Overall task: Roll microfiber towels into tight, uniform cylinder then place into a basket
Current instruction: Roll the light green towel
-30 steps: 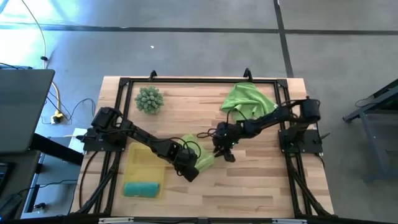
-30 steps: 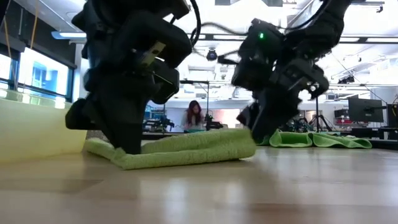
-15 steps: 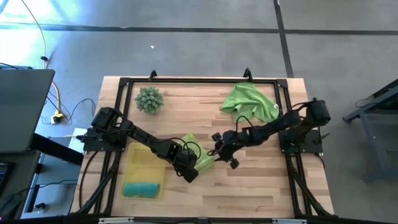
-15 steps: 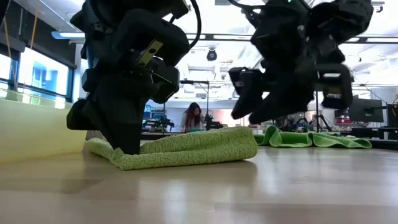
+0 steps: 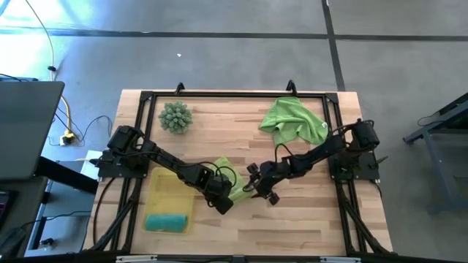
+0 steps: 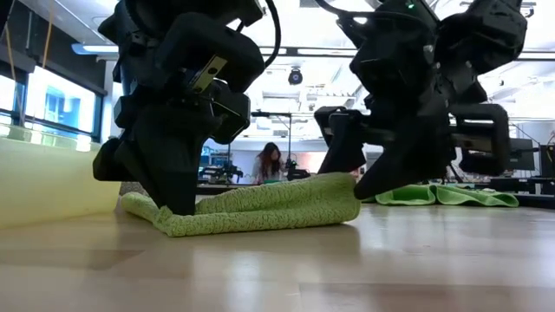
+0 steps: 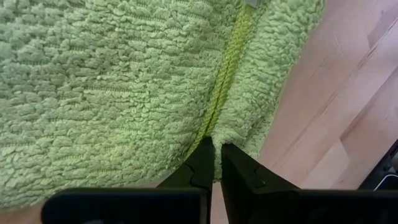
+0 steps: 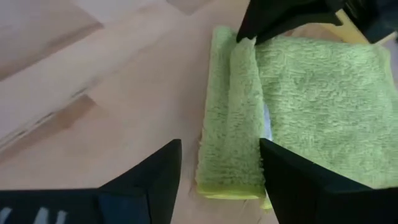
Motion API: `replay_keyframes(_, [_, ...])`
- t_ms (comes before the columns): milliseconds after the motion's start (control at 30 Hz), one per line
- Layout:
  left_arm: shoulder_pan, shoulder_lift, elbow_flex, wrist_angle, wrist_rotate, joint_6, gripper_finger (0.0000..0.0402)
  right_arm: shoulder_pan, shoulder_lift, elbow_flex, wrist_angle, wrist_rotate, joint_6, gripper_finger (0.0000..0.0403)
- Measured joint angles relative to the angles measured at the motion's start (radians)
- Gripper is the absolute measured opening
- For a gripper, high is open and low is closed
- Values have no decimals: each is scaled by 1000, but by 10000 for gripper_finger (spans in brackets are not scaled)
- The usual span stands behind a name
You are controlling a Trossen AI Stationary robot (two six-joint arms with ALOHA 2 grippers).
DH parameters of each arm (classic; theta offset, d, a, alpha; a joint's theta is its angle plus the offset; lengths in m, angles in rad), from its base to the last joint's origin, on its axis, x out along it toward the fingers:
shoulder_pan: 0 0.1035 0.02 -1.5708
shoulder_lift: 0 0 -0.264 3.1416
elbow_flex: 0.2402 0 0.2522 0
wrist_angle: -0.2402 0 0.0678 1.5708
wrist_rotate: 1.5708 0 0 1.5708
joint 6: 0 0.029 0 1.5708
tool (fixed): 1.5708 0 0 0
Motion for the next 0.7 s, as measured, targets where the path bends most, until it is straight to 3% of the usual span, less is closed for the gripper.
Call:
replay_keyframes(167, [0,0,0,0,0,-2,10,2,-18,0,-13,97,-49,204])
replay_keyframes(467, [1,0,0,2,8,-2,10,63,-67,1,-14,70,8,203])
replay_keyframes(700, [1,0,-1,8,11,-11,10,57,26,1,41,107,4,203])
